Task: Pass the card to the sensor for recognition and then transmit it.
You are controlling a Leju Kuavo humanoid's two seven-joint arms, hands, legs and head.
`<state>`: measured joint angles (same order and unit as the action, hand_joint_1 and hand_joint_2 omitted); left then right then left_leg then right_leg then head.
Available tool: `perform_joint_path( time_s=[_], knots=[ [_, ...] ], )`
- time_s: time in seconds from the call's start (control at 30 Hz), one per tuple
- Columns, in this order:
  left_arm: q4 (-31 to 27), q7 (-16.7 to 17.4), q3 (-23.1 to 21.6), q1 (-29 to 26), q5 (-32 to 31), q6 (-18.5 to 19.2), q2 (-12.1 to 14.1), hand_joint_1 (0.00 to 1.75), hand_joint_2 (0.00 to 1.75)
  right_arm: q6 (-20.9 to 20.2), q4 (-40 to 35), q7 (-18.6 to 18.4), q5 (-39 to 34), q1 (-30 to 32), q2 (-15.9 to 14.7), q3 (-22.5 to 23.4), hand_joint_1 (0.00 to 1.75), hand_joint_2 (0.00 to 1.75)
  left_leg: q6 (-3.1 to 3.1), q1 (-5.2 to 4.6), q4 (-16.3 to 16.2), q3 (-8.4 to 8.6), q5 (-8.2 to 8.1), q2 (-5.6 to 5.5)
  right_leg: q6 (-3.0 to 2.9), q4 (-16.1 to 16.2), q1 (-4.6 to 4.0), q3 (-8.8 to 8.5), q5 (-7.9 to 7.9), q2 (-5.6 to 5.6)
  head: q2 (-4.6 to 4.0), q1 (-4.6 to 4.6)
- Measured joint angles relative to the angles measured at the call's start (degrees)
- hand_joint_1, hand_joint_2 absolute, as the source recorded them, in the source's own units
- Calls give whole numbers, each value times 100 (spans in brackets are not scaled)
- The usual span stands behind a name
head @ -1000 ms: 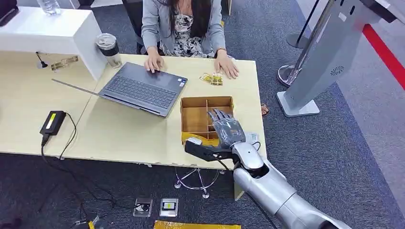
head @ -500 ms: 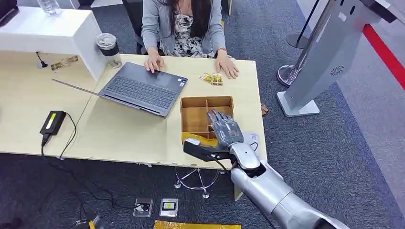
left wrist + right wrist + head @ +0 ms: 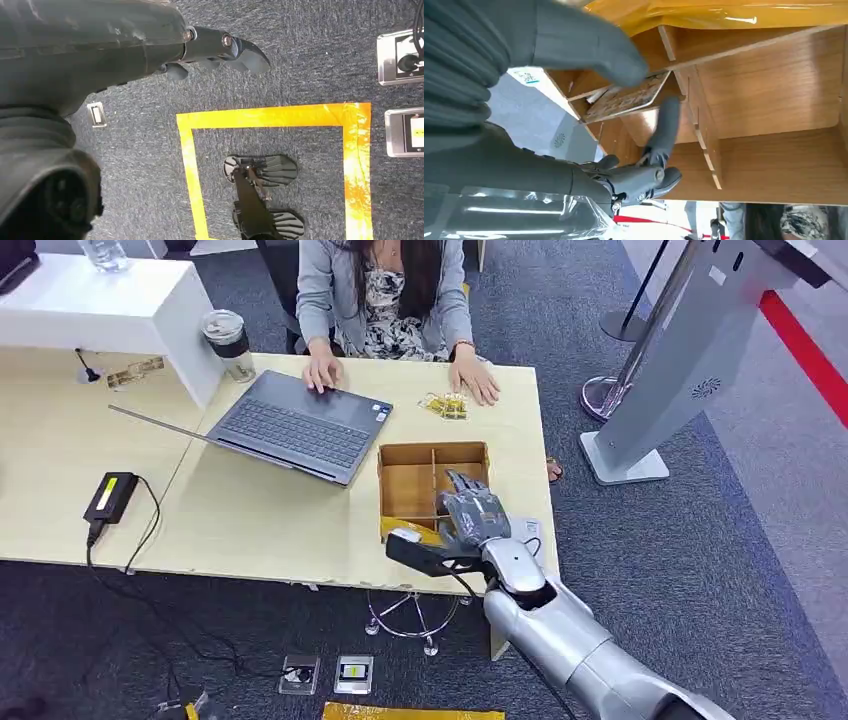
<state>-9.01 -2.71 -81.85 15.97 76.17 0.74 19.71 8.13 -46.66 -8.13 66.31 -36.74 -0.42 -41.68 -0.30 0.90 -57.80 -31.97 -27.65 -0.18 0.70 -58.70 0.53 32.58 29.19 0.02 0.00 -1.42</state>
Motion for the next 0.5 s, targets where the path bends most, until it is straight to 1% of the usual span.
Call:
perform_joint_path(
  time_s=[0.5],
  knots=[
    [0,0,-11,-5,-42,7,15,0,0,74,122,28,-88,-34,-74,11,175,175,0,0,0,3,0,1,0,1,0,0,0,1,0,0]
  ],
)
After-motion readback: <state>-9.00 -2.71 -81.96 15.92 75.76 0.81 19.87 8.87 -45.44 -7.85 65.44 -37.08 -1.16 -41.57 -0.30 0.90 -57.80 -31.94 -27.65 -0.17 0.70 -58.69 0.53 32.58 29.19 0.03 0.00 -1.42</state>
